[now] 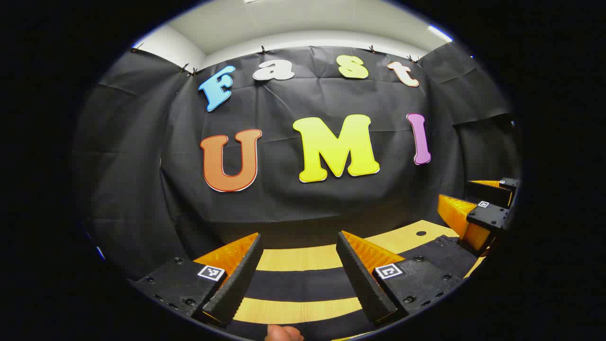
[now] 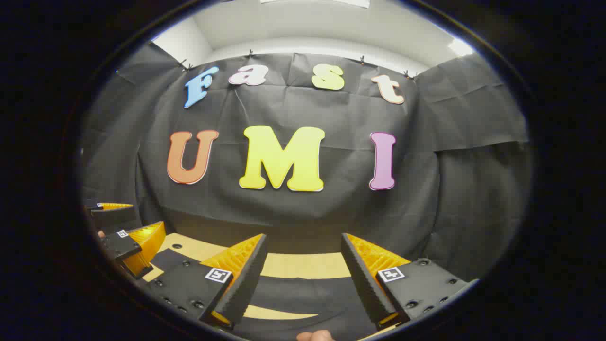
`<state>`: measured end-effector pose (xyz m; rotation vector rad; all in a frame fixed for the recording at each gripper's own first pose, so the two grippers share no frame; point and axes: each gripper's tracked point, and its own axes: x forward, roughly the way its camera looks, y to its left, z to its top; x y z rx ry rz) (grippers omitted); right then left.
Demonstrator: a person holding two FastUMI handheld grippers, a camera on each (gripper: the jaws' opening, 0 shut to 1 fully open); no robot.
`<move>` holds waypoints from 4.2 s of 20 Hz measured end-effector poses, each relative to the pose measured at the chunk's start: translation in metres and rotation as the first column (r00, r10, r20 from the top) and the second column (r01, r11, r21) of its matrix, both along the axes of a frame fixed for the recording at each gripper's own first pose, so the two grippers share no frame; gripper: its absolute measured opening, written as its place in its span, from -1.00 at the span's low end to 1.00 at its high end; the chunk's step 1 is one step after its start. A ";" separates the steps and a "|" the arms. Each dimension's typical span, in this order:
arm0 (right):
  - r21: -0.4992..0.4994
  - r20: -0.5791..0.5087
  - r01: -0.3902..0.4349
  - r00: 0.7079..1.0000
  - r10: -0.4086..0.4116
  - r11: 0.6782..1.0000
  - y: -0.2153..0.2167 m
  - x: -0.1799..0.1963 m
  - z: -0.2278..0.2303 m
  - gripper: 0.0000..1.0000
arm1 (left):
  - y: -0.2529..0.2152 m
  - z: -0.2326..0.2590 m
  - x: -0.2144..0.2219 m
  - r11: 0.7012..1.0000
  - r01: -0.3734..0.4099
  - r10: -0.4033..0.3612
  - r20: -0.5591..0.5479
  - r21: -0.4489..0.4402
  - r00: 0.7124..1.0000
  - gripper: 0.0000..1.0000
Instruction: Grasp the waist and the cuffs of the jeans and fold them to make the two legs overlap; first hold the waist and fold one-third of the jeans toward the cuffs, then hold the cuffs and fold the remaining one-third in the same direction to finish folding.
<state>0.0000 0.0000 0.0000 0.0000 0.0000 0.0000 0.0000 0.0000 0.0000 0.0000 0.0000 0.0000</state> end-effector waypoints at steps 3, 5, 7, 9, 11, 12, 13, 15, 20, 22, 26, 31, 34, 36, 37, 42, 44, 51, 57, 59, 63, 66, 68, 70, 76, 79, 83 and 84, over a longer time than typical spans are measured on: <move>0.005 -0.006 -0.010 1.000 0.010 1.000 0.005 -0.002 -0.003 0.87 | 0.005 0.001 -0.003 1.000 -0.009 0.009 0.004 -0.016 1.000 0.98; 0.009 -0.008 -0.014 1.000 0.014 1.000 0.007 -0.003 -0.004 0.87 | 0.012 0.000 -0.002 1.000 -0.023 0.023 0.001 -0.014 1.000 1.00; 0.007 -0.007 -0.020 1.000 0.020 1.000 0.010 -0.002 -0.003 0.87 | 0.016 -0.002 -0.004 0.999 -0.034 0.034 -0.002 -0.014 0.999 0.98; 0.002 -0.005 -0.026 1.000 0.026 1.000 0.012 -0.001 -0.003 0.87 | 0.018 -0.003 -0.003 0.999 -0.041 0.041 -0.004 -0.016 0.999 0.98; 0.002 -0.004 -0.030 1.000 0.030 1.000 0.011 0.001 -0.002 0.87 | 0.018 -0.001 -0.002 0.999 -0.044 0.044 0.001 -0.016 0.999 0.98; 0.003 -0.004 -0.031 1.000 0.031 1.000 0.011 0.001 -0.003 0.87 | 0.018 0.000 -0.002 0.999 -0.045 0.045 0.003 -0.016 0.999 0.98; 0.004 -0.005 -0.031 1.000 0.031 1.000 0.011 0.002 -0.003 0.87 | 0.018 0.001 -0.001 0.999 -0.043 0.043 0.002 -0.014 0.999 0.98; 0.007 -0.007 -0.031 1.000 0.031 1.000 0.011 0.004 -0.003 0.87 | 0.017 -0.001 0.000 0.999 -0.043 0.043 0.003 -0.013 0.999 0.99; 0.011 -0.008 -0.033 0.999 0.033 0.999 0.009 0.005 -0.004 0.87 | 0.019 0.000 -0.002 0.999 -0.048 0.048 0.004 -0.014 0.999 0.98; 0.013 -0.011 -0.035 0.999 0.035 0.999 0.008 0.004 -0.005 0.87 | 0.017 0.000 -0.002 0.999 -0.049 0.049 0.002 -0.019 0.999 0.98; 0.019 -0.027 -0.041 0.999 0.042 0.999 0.003 0.002 -0.009 0.87 | 0.018 -0.008 -0.008 0.994 -0.042 0.040 -0.028 -0.098 0.999 0.98; 0.045 -0.112 -0.057 0.992 0.062 0.997 -0.021 -0.011 -0.030 0.92 | 0.048 -0.059 -0.037 0.933 -0.164 0.087 -0.242 -0.319 0.966 0.98; 0.025 -0.184 -0.038 0.982 0.042 0.999 -0.053 -0.021 -0.053 0.92 | 0.068 -0.109 -0.076 0.799 -0.332 0.102 -0.432 -0.502 0.896 0.94; 0.013 -0.239 -0.019 0.971 0.021 1.000 -0.075 -0.027 -0.070 0.87 | 0.076 -0.141 -0.104 0.677 -0.451 0.090 -0.543 -0.582 0.835 0.97; 0.009 -0.259 -0.008 0.966 0.010 1.000 -0.086 -0.029 -0.074 0.92 | 0.080 -0.160 -0.119 0.620 -0.513 0.081 -0.601 -0.593 0.795 0.96; -0.005 -0.259 0.028 0.965 -0.028 1.000 -0.114 -0.025 -0.068 0.87 | 0.068 -0.216 -0.179 0.391 -0.689 -0.064 -0.765 -0.610 0.641 0.97; -0.010 -0.246 0.033 0.969 -0.035 0.999 -0.116 -0.022 -0.063 0.87 | 0.061 -0.231 -0.190 0.256 -0.752 -0.122 -0.792 -0.608 0.598 0.98; -0.016 -0.254 0.093 0.963 -0.094 0.996 -0.138 -0.026 -0.067 0.87 | 0.089 -0.264 -0.194 0.063 -0.835 -0.107 -0.835 -0.547 0.540 1.00; -0.037 -0.271 0.149 0.950 -0.153 0.988 -0.158 -0.036 -0.073 0.87 | 0.099 -0.276 -0.178 0.032 -0.827 -0.102 -0.825 -0.561 0.556 0.97; -0.042 -0.284 0.161 0.944 -0.166 0.986 -0.162 -0.040 -0.078 0.87 | 0.104 -0.276 -0.168 0.017 -0.812 -0.094 -0.810 -0.583 0.579 0.97; -0.039 -0.295 0.180 0.938 -0.183 0.983 -0.168 -0.043 -0.081 0.92 | 0.108 -0.272 -0.145 -0.043 -0.711 -0.090 -0.706 -0.702 0.702 0.96; -0.022 -0.331 0.198 0.923 -0.194 0.980 -0.175 -0.044 -0.095 0.87 | 0.110 -0.270 -0.133 -0.117 -0.597 -0.109 -0.587 -0.793 0.802 0.93; 0.017 -0.386 0.221 0.901 -0.198 0.975 -0.182 -0.045 -0.112 0.92 | 0.113 -0.272 -0.135 -0.180 -0.540 -0.102 -0.531 -0.822 0.841 0.84; 0.066 -0.455 0.260 0.867 -0.203 0.963 -0.193 -0.047 -0.132 0.87 | 0.114 -0.280 -0.140 -0.221 -0.522 -0.100 -0.513 -0.824 0.852 0.53; 0.368 -0.699 0.436 0.712 -0.064 0.821 -0.223 -0.053 -0.203 0.97 | 0.113 -0.286 -0.143 -0.233 -0.493 -0.101 -0.483 -0.838 0.870 -0.91; 0.462 -0.800 0.642 0.599 -0.024 0.612 -0.257 -0.050 -0.250 0.79 | 0.113 -0.288 -0.144 -0.223 -0.491 -0.105 -0.480 -0.842 0.871 -0.93; 0.443 -0.871 0.738 0.489 0.049 0.510 -0.266 -0.062 -0.290 0.92 | 0.114 -0.287 -0.143 -0.249 -0.494 -0.101 -0.485 -0.833 0.869 -0.94; 0.446 -0.870 0.733 0.489 0.060 0.514 -0.264 -0.059 -0.292 0.76 | 0.114 -0.288 -0.144 -0.247 -0.499 -0.103 -0.490 -0.830 0.866 -0.94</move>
